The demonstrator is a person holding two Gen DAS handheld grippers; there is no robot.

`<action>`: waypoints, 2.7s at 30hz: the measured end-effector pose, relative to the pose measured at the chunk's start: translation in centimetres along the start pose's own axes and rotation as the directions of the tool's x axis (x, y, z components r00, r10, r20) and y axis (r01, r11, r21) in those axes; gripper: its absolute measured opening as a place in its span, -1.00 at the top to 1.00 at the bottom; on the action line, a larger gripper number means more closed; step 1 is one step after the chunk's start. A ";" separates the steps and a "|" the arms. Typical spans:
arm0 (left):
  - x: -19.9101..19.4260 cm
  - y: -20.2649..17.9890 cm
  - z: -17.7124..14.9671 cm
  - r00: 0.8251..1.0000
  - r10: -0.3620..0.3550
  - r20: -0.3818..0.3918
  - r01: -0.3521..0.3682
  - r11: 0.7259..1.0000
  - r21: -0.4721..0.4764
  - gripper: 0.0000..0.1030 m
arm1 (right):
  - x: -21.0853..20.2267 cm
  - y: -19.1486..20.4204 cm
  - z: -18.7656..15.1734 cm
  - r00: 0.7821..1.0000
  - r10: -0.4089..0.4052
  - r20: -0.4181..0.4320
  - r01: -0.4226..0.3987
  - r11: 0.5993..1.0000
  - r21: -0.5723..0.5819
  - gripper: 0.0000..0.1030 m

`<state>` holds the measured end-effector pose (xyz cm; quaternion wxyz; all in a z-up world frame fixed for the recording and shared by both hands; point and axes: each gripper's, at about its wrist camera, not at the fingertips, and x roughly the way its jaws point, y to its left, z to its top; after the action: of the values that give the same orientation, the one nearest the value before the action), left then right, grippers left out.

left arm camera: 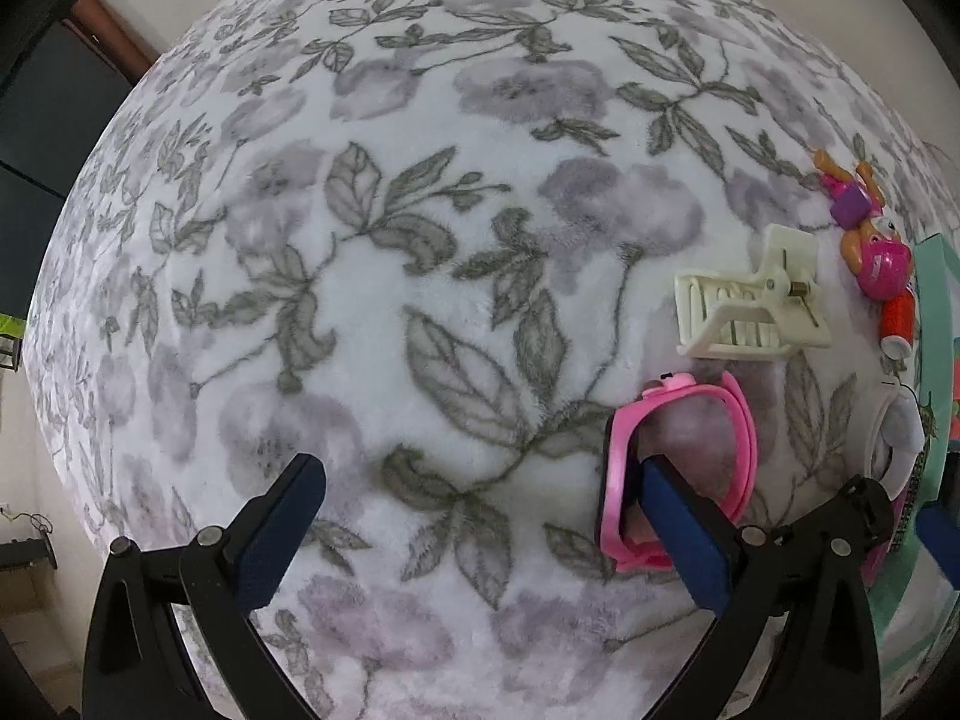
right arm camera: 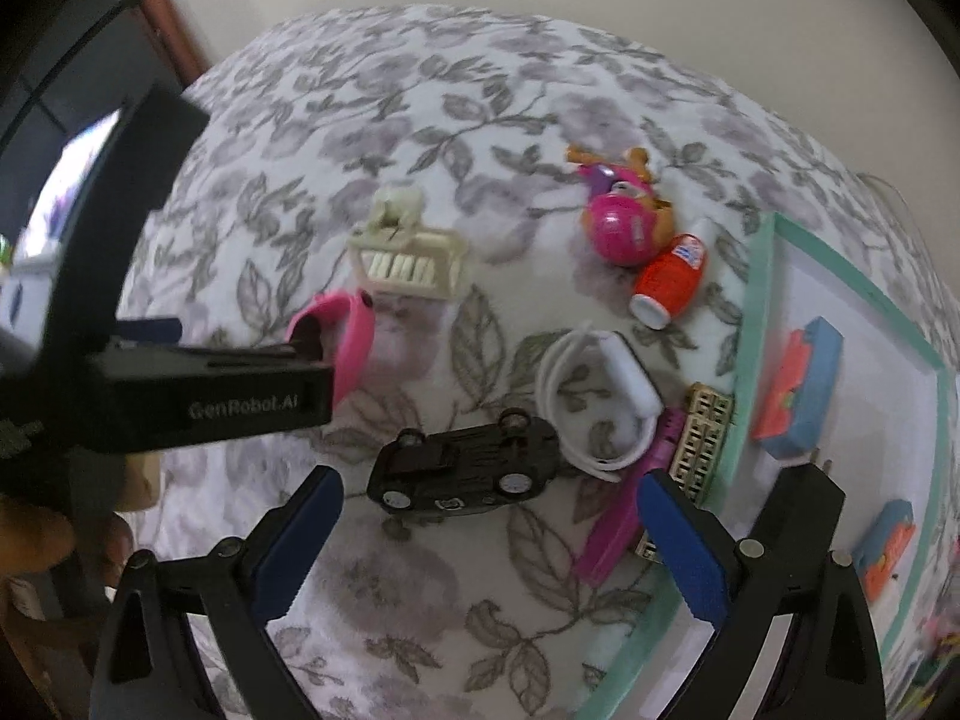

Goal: Organize rigid objects
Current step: 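Grasp the black toy car with the right tool while the left grasps the pink watch band, then carry the toy car and pink watch band over the tray with both tools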

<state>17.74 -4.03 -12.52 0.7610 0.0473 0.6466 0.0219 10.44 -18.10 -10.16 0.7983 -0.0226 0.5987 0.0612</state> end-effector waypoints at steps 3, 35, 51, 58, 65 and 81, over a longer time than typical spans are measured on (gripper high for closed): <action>-0.3 0.0 0.0 1.000 -0.004 -0.006 0.004 1.000 0.003 -1.00 | 0.7 0.5 0.0 1.000 -0.005 -0.013 0.005 1.000 -0.018 -0.88; -1.1 -2.9 0.2 0.988 -0.153 0.024 0.152 0.987 0.059 0.77 | 0.7 0.5 0.2 0.999 0.033 -0.005 -0.033 0.999 -0.014 -0.49; -13.6 -0.2 0.6 0.910 -0.270 0.315 0.264 0.963 0.062 0.77 | -9.9 -6.2 0.3 0.968 -0.003 0.252 -0.046 0.981 0.190 -0.49; -17.8 -4.8 -0.7 0.851 -0.365 0.378 0.314 0.930 0.192 0.77 | -16.1 -12.4 -1.6 0.932 -0.170 0.320 0.051 0.935 0.350 -0.49; -16.9 -12.6 -3.4 0.865 -0.402 0.301 0.292 0.890 0.352 0.77 | -18.1 -18.0 -4.5 0.922 -0.276 0.272 0.119 0.870 0.478 -0.49; -10.6 -21.0 -7.8 0.943 -0.306 0.132 0.201 0.837 0.508 0.77 | -11.3 -21.4 -6.7 0.971 -0.235 0.048 0.176 0.836 0.520 -0.49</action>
<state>7.70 -25.55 -5.45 0.7836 0.1533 0.5484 -0.2484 3.63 -40.81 -2.00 0.8091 0.1294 0.5426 -0.1850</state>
